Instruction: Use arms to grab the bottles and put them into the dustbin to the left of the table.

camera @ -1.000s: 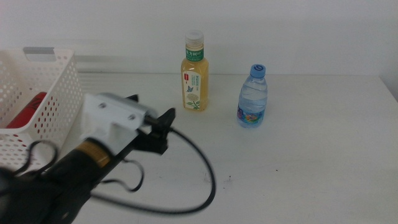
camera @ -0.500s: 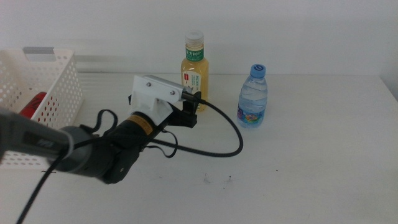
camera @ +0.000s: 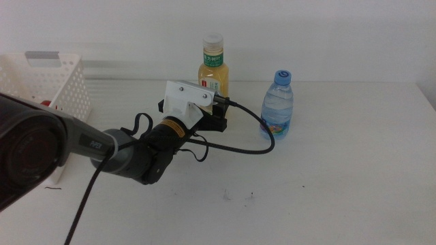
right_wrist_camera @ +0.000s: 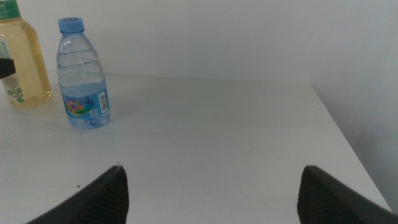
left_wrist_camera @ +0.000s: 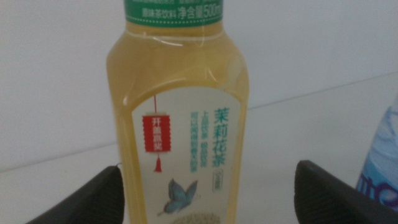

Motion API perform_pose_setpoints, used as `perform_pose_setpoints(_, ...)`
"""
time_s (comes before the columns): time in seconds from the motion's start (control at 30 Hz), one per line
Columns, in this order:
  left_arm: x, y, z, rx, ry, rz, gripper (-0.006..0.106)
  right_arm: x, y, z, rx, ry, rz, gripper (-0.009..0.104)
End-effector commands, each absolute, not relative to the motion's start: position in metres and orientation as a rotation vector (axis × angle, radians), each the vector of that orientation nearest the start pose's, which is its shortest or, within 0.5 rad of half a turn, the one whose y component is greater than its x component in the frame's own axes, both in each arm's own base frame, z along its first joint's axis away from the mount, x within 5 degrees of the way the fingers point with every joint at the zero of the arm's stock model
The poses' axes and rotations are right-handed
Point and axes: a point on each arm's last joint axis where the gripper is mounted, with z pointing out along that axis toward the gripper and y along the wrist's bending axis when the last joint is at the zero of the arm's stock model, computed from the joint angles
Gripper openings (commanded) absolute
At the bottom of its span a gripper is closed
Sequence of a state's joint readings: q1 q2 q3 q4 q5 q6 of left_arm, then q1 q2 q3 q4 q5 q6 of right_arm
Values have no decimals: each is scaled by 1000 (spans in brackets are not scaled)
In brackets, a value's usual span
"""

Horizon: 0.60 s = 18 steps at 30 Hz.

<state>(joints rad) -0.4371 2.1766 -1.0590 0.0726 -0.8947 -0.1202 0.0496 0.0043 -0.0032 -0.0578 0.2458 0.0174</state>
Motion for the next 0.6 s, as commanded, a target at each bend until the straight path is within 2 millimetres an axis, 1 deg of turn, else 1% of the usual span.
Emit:
perform_pose_setpoints(0.0,393,-189,118,324,1683,-437,94,55,1,192,-70,1719,-23,93)
perform_pose_setpoints(0.23,412,-197,110,317,1690,-431,94,55,1,192,-70,1719,-23,93)
perform_pose_setpoints(0.43,425,-202,107,302,1674,-432,94,55,1,192,-70,1719,-23,93)
perform_pose_setpoints(0.57,433,-206,101,301,1664,-433,94,55,1,192,-70,1719,-23,93)
